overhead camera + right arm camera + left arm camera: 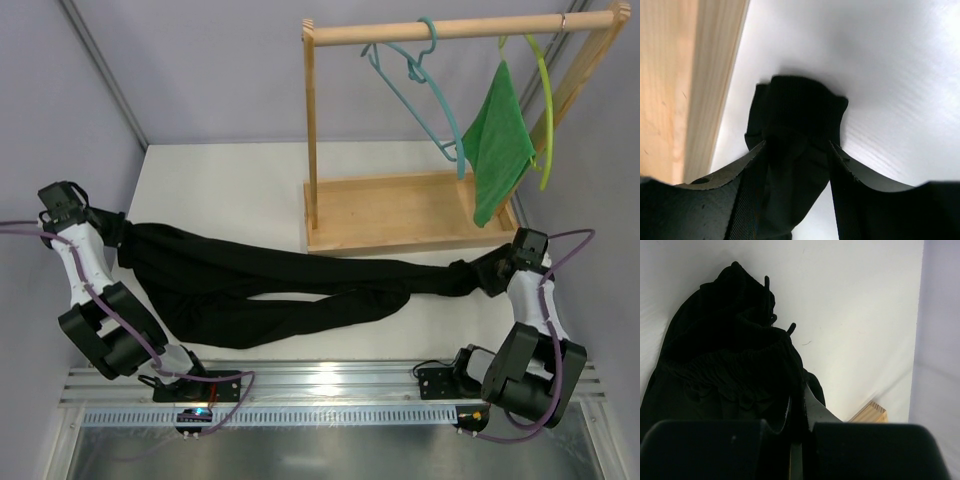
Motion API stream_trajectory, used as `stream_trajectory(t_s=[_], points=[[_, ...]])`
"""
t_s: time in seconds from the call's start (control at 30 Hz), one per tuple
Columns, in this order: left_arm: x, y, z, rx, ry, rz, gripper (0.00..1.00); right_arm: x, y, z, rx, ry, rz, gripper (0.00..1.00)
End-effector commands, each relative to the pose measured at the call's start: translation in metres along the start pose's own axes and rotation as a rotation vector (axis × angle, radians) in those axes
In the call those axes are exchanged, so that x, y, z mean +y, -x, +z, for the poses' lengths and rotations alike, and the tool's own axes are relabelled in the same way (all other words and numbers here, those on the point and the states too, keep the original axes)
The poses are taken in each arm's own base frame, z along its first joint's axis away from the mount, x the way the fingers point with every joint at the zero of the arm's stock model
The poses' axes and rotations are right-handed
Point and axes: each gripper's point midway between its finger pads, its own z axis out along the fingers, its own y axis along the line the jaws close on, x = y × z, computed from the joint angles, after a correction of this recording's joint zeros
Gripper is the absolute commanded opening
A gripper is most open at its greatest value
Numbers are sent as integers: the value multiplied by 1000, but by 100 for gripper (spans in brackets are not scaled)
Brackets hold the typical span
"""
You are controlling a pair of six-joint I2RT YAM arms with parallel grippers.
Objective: Place the trousers on the hanger
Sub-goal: Fold the trousers
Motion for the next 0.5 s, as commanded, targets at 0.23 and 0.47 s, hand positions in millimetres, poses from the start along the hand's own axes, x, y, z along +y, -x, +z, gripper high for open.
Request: stream_trajectory(t_s=[0.23,0.47], points=[[-8,14,-9,-61,-2,49,0,-11,19,17,56,-57,157,53],[-9,15,-20,-81,3,71,0,-15,20,36,84,-49,242,53]])
